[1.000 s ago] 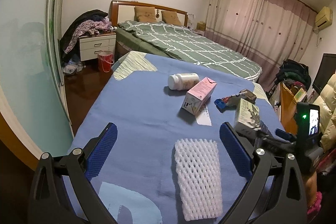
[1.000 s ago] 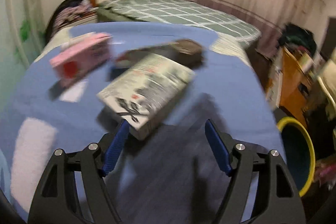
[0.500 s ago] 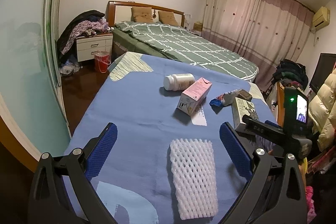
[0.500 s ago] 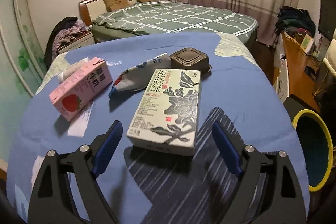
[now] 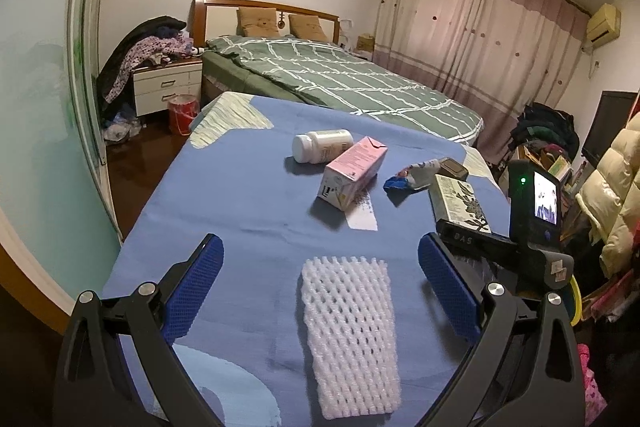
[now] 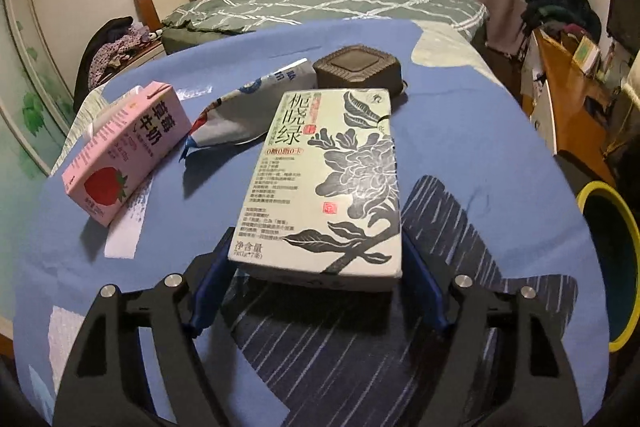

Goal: Collect trash
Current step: 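Grasp the white floral-printed tea box with the right gripper and lift it, then carry the tea box with the right gripper and drop it into the bin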

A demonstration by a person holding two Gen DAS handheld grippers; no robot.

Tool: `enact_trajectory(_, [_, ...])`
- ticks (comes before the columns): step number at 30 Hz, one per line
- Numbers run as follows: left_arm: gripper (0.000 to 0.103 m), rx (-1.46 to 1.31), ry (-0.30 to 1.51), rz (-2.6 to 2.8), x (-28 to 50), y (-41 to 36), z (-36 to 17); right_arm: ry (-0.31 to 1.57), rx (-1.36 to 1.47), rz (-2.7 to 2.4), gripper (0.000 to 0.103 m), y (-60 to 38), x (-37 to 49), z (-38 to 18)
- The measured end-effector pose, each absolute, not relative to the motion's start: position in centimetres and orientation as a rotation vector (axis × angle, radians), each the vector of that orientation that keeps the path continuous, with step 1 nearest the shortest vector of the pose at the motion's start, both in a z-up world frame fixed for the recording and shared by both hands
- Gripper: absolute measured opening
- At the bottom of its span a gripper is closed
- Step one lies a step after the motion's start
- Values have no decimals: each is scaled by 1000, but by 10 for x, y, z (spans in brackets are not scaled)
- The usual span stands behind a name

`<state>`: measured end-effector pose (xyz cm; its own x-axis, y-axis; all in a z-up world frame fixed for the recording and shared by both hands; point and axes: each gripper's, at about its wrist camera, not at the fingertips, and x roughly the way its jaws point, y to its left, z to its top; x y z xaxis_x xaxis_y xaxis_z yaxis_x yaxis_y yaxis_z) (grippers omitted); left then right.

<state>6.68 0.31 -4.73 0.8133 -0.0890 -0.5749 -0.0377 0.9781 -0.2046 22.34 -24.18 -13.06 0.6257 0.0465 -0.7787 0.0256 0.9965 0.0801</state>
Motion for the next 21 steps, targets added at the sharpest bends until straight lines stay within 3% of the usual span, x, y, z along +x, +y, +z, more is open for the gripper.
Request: enact_trajectory(21, [96, -170, 673, -50, 74, -20, -65, 752, 184, 74, 73, -319, 124, -80])
